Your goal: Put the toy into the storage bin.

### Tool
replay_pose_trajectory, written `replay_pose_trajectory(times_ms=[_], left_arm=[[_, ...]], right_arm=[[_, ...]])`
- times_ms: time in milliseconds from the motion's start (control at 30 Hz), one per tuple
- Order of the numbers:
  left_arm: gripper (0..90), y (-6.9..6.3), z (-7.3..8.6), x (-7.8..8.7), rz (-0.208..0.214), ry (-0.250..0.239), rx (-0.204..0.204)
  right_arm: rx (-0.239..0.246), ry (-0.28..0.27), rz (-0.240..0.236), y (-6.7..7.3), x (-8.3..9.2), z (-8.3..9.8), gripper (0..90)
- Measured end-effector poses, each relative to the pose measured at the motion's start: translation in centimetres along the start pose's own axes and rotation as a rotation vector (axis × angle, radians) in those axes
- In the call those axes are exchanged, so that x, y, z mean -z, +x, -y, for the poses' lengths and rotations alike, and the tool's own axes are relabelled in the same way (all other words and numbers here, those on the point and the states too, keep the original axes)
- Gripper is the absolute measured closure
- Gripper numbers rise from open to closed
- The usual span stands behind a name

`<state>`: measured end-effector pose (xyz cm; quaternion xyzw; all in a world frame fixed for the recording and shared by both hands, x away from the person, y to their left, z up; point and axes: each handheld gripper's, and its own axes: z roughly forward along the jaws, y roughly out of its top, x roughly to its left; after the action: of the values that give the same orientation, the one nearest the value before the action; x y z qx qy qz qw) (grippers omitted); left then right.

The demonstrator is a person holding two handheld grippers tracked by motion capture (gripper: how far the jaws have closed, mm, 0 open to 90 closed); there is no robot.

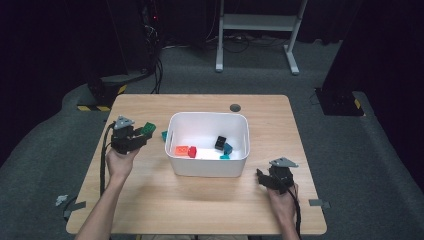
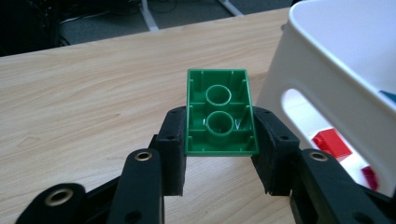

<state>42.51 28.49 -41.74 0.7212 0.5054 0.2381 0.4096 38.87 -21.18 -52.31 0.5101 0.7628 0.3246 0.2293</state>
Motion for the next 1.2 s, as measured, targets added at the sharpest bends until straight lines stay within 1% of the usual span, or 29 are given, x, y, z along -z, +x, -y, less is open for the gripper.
replay_pose_trajectory(times_ms=[100,200,267,367,433,467,500,533,567,633,733,867,967,1067,1200], left_arm=[[58.8,-0.2,-0.3,0.5,0.015,-0.007,-0.005],[58.8,-0.3,-0.8,1.4,0.022,-0.040,-0.004],[58.7,-0.4,-1.3,1.9,0.031,-0.053,-0.006],[58.7,-0.8,-2.0,2.8,0.063,-0.071,-0.012],[58.8,-1.3,-2.5,3.2,0.084,-0.077,-0.024],[58.7,-2.0,-2.7,3.2,0.096,-0.111,0.004],[58.7,-2.2,-2.9,3.2,0.106,-0.116,0.003],[58.7,-2.2,-3.1,3.6,0.114,-0.083,-0.049],[58.8,-2.5,-3.4,3.7,0.123,-0.082,-0.059],[58.8,-3.0,-3.8,3.8,0.138,-0.084,-0.077],[58.7,-3.7,-4.3,3.9,0.168,-0.081,-0.089],[58.7,-4.8,-4.8,3.9,0.195,-0.075,-0.119],[58.7,-5.6,-5.1,3.4,0.216,-0.064,-0.135],[58.7,-6.5,-5.6,2.9,0.225,-0.045,-0.165],[58.7,-7.7,-5.8,2.2,0.263,-0.037,-0.182]], right_arm=[[0.000,0.000,0.000,0.0,0.0,0.0,33.6],[0.000,0.000,0.000,0.0,0.0,0.0,33.7],[0.000,0.000,0.000,0.0,0.0,0.0,33.7],[-0.001,0.000,-0.001,0.0,0.0,0.0,33.6],[0.000,0.000,-0.001,0.0,0.0,0.0,33.6],[0.000,0.000,0.000,0.0,0.0,0.0,33.6],[0.000,0.000,0.000,0.0,0.0,0.0,33.6],[0.000,0.000,0.000,0.0,0.0,0.0,33.6],[-0.001,0.000,-0.001,0.0,0.0,0.0,33.6],[0.000,0.000,0.000,0.0,0.0,0.0,33.6],[0.000,0.000,0.000,0.0,0.0,0.0,33.6],[-0.001,0.000,0.000,0.0,0.0,0.0,33.6],[0.000,0.000,-0.001,0.0,0.0,0.0,33.6],[0.000,0.000,-0.001,0.0,0.0,0.0,33.6],[0.000,0.000,-0.001,0.0,0.0,0.0,33.6]])
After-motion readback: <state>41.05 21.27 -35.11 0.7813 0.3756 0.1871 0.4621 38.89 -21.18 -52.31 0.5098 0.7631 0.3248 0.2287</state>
